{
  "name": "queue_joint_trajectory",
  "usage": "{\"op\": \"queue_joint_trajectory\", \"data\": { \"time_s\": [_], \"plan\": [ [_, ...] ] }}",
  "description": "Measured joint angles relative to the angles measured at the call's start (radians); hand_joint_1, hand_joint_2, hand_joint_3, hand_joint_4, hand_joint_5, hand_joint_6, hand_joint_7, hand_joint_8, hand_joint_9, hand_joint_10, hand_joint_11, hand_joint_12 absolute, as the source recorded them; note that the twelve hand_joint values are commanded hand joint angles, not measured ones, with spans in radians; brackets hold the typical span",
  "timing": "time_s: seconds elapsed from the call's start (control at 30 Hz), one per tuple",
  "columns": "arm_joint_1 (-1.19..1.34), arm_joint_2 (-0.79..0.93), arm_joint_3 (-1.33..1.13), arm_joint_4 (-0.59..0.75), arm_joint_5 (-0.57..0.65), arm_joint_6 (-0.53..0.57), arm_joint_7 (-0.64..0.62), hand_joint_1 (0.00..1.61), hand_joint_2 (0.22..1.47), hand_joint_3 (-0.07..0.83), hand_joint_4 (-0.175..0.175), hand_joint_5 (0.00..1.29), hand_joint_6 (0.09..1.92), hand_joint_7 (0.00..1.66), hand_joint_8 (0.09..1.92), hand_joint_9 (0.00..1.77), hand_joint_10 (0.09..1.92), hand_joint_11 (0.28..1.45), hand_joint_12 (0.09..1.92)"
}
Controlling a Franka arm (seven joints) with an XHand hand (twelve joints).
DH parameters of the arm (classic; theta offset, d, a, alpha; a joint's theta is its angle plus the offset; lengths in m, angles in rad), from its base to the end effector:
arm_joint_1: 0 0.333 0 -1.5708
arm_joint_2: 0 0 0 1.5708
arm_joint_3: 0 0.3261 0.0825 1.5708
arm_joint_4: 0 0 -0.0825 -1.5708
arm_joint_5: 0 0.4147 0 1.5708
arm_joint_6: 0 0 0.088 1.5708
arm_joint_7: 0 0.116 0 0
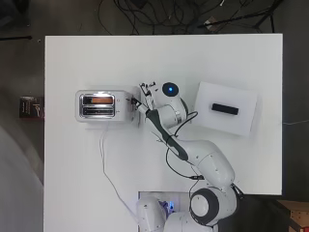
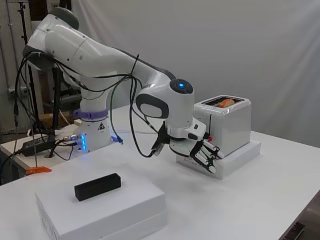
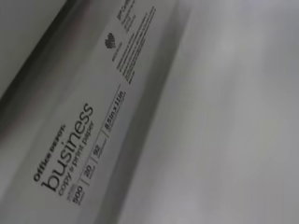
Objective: Teleoperate dual arm-hand system to toast a bread
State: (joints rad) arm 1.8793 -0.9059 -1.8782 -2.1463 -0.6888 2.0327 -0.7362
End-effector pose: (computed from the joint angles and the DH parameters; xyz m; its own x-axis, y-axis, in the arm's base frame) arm 0.5470 -0.0071 0.2044 0.4059 0.9054 0.1243 0.8758 -0.3465 -0.3360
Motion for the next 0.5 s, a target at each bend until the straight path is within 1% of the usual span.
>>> {"op": "queue_joint_trajectory", "data": {
  "time_s": [0.03,0.07,0.13,0.17,0.2,0.37,0.5],
  "plan": [
    [-0.024,0.003,0.029,-0.005,0.001,-0.005,0.006,0.01,1.13,-0.001,-0.034,0.34,0.09,0.76,0.09,0.88,0.09,0.59,0.09],
    [-0.054,0.007,0.07,-0.008,0.001,-0.012,0.009,0.0,1.13,-0.004,-0.039,0.34,0.09,0.74,0.09,0.87,0.09,0.6,0.09],
    [-0.117,0.026,0.178,-0.014,-0.012,-0.035,0.017,0.0,1.11,-0.009,-0.035,0.31,0.09,0.46,0.09,0.55,0.09,0.48,0.09],
    [-0.149,0.041,0.243,-0.015,-0.018,-0.051,0.027,0.0,1.12,-0.005,-0.037,0.29,0.09,0.38,0.09,0.46,0.09,0.45,0.09],
    [-0.183,0.056,0.316,-0.015,-0.017,-0.07,0.033,0.0,1.13,-0.002,-0.043,0.28,0.09,0.35,0.09,0.42,0.09,0.43,0.09],
    [-0.465,0.128,0.787,-0.028,0.046,-0.163,0.043,0.0,1.11,-0.007,-0.085,0.23,0.09,0.31,0.09,0.4,0.09,0.43,0.09],
    [-0.683,0.183,1.115,-0.058,0.097,-0.217,0.052,0.0,1.13,0.001,-0.091,0.23,0.09,0.28,0.09,0.38,0.09,0.4,0.09]
  ]
}}
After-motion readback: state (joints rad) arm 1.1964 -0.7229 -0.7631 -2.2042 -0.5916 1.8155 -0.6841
